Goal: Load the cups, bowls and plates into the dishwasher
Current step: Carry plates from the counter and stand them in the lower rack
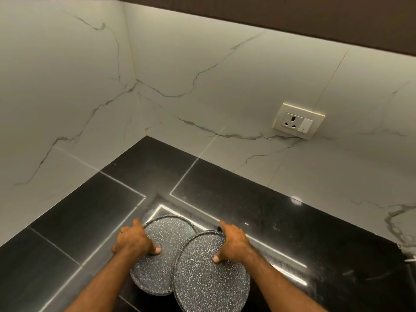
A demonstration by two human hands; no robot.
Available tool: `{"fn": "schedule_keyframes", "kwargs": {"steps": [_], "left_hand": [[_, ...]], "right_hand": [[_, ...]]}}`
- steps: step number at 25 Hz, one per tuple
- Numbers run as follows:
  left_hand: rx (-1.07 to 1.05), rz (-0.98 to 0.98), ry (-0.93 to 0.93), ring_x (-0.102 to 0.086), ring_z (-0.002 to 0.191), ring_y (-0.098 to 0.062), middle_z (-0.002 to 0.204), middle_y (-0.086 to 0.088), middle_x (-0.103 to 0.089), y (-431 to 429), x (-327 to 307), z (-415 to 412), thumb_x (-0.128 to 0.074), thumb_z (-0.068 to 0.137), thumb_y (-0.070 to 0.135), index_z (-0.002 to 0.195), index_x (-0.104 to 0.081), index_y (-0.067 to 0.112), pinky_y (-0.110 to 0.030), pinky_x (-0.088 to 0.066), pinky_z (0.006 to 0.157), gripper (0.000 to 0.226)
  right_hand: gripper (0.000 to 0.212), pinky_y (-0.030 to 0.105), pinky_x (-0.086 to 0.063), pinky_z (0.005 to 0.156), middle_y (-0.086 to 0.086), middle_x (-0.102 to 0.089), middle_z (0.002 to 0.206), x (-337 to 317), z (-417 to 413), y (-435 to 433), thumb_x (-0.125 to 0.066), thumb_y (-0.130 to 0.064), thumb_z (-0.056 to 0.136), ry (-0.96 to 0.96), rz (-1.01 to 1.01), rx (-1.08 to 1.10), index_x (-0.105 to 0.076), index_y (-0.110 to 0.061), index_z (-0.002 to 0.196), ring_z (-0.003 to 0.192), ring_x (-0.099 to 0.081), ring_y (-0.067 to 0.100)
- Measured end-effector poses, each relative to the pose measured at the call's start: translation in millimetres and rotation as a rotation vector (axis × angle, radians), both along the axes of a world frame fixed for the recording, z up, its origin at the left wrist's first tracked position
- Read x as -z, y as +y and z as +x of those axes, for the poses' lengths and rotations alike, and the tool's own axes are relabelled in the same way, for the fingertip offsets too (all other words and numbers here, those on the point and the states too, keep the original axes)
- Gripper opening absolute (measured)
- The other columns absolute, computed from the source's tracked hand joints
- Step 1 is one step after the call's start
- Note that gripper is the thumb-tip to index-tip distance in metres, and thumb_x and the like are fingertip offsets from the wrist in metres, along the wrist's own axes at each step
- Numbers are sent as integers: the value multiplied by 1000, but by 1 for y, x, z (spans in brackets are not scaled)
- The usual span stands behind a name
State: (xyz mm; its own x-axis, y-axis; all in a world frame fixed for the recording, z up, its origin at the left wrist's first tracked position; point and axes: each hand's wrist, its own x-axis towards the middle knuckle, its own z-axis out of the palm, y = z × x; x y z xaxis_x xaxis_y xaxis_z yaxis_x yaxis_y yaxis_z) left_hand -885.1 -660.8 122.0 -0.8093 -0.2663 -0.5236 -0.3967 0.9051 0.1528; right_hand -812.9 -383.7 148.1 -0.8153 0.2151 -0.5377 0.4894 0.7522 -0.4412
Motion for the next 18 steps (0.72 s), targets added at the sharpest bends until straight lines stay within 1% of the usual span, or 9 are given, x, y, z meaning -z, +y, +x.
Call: {"fn": "schedule_keyframes", "kwargs": {"steps": [3, 4, 6, 7, 9, 12, 14, 16, 18], "left_hand": [[-122, 204, 40, -61, 108, -28, 115, -8, -64, -10, -11, -2, -102, 48, 40, 125, -53, 11, -38, -53, 88, 96], [-178, 311, 38, -64, 99, -26, 104, -8, -68, -12, -16, -2, -102, 51, 30, 116, -59, 7, -37, -54, 84, 82], [-289, 539, 46, -71, 80, -29, 86, -12, -74, -13, -26, -1, -99, 54, 12, 100, -67, -1, -39, -59, 74, 58], [-320, 636, 44, -73, 71, -30, 79, -15, -76, -12, -34, 2, -96, 58, 5, 96, -68, -5, -38, -59, 66, 48], [-326, 751, 48, -74, 62, -29, 75, -18, -76, -6, -53, 9, -89, 70, 0, 96, -68, -11, -34, -56, 55, 35], [-267, 799, 128, -72, 65, -32, 87, -28, -74, 7, -78, 28, -81, 84, 6, 100, -66, -16, -36, -58, 56, 31], [-190, 773, 208, -73, 70, -38, 92, -32, -72, 18, -91, 46, -78, 88, 11, 99, -66, -13, -44, -61, 59, 29], [-123, 665, 307, -75, 76, -39, 87, -25, -74, 26, -103, 70, -75, 88, 16, 91, -70, -5, -53, -63, 65, 22], [-79, 567, 428, -75, 74, -34, 78, -16, -75, 35, -119, 105, -69, 87, 21, 80, -71, 2, -53, -62, 66, 20]], "right_hand": [[100, 43, -41, 111, 3, -50, 146, -12, -7, 16, -93, -15, 63, -34, -200, 130, -43, -26, 149, 134, -48, 27], [91, 44, -44, 109, 4, -59, 137, -17, -10, 23, -94, -15, 61, -55, -248, 139, -53, -24, 142, 127, -54, 25], [59, 48, -50, 103, 2, -73, 111, -30, -12, 36, -94, -16, 61, -97, -339, 92, -72, -18, 116, 109, -66, 21], [46, 49, -52, 101, 1, -76, 102, -38, -10, 41, -93, -18, 63, -109, -372, 61, -76, -16, 105, 104, -70, 20], [30, 46, -53, 98, 1, -78, 98, -58, -4, 45, -89, -18, 70, -101, -423, 14, -78, -12, 98, 99, -73, 20], [19, 42, -53, 93, 6, -77, 97, -84, 16, 50, -80, -19, 83, -17, -412, -114, -77, -6, 96, 97, -72, 19], [22, 44, -57, 89, 12, -76, 96, -95, 36, 54, -75, -24, 89, 46, -385, -157, -75, -3, 95, 91, -73, 23], [28, 45, -59, 85, 15, -75, 92, -99, 57, 57, -69, -29, 94, 156, -317, -127, -74, -2, 92, 82, -73, 25], [33, 43, -59, 76, 16, -73, 84, -103, 83, 59, -65, -33, 96, 297, -219, -71, -71, -1, 87, 68, -66, 20]]}}
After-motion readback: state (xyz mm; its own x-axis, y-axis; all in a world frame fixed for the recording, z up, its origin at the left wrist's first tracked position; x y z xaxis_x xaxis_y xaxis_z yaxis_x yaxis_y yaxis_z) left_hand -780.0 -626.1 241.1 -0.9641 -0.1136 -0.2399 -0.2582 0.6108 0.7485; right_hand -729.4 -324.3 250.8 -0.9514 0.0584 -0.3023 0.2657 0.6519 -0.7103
